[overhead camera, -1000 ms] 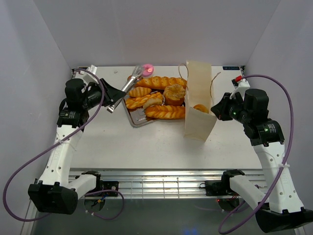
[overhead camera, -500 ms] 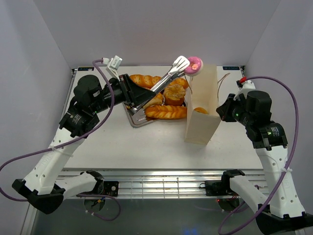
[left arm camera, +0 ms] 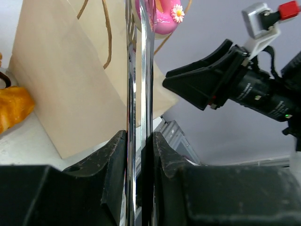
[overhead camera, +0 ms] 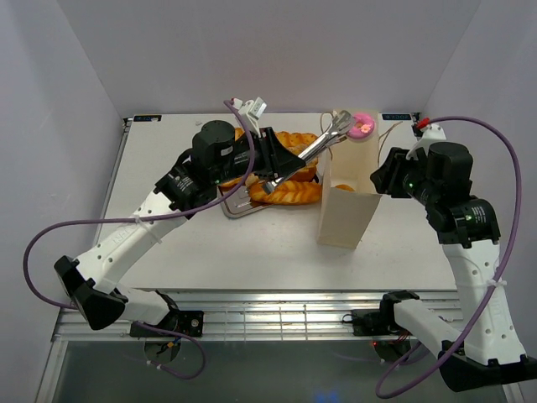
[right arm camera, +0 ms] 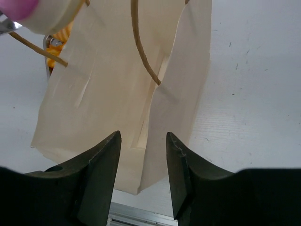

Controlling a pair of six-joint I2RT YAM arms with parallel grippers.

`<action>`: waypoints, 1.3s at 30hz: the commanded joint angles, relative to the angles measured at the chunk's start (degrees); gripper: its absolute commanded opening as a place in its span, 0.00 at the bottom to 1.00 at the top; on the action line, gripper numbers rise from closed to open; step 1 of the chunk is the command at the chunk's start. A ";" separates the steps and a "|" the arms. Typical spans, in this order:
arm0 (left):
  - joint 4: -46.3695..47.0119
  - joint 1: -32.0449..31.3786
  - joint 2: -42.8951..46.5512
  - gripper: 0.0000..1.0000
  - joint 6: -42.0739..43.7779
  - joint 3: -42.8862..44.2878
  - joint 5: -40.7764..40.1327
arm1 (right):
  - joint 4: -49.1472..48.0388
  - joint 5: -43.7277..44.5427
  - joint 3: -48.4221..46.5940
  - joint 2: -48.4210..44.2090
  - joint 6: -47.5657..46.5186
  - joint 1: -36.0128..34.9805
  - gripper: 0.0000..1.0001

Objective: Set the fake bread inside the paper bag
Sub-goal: Place the fake bread in the paper bag.

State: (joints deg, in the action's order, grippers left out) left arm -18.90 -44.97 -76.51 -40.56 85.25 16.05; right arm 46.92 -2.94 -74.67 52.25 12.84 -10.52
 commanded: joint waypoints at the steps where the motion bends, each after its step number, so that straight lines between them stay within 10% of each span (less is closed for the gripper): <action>1: 1.14 -0.21 1.10 0.18 2.41 3.69 -3.13 | -1.30 1.18 -4.60 2.76 -0.54 -0.20 0.50; 17: -0.97 -0.21 -1.98 0.19 5.49 7.47 -3.66 | -8.24 2.67 -11.64 10.68 4.64 -0.20 0.49; 39: -6.76 -0.21 -3.12 0.20 5.66 8.88 -7.09 | -36.28 8.39 7.00 3.31 10.36 -0.20 0.21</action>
State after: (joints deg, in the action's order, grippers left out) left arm -25.19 -44.97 -79.46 -35.35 91.57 9.37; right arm 18.55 3.16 -68.20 58.19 23.64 -10.55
